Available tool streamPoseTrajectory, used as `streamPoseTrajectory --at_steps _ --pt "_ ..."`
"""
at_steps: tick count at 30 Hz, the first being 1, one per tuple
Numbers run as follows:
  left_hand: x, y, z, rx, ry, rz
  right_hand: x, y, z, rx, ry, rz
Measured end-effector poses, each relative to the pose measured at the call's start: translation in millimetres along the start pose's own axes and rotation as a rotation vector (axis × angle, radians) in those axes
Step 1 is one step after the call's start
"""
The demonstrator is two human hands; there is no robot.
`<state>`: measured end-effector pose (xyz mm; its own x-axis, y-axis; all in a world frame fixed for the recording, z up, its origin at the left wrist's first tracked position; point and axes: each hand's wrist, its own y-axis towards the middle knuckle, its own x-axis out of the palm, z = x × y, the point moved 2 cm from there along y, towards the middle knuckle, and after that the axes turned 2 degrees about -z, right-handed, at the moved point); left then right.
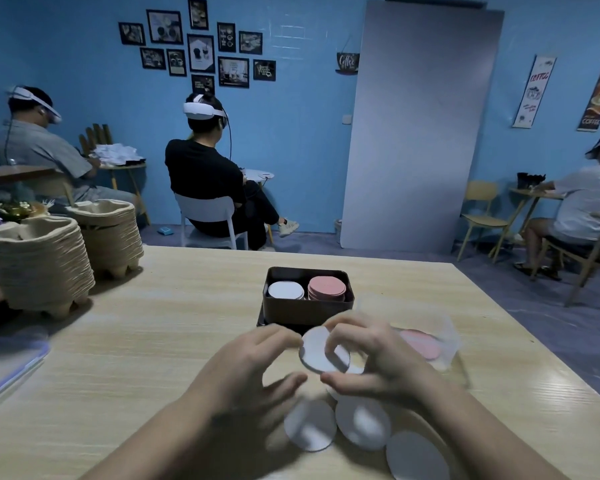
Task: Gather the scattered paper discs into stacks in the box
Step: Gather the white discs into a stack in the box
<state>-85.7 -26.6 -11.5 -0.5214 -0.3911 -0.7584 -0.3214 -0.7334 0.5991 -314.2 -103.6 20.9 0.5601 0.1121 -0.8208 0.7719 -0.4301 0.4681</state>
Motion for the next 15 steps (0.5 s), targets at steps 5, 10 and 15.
streamPoseTrajectory --at_steps 5,10,15 --pt "-12 23 -42 -0.065 0.074 0.106 -14 51 22 0.034 0.013 0.064" --pt "-8 30 -71 -0.188 0.07 0.063 -8 96 53 0.147 0.006 0.076" --pt "-1 18 -78 -0.177 0.132 -0.005 5 128 70 0.185 -0.053 -0.007"
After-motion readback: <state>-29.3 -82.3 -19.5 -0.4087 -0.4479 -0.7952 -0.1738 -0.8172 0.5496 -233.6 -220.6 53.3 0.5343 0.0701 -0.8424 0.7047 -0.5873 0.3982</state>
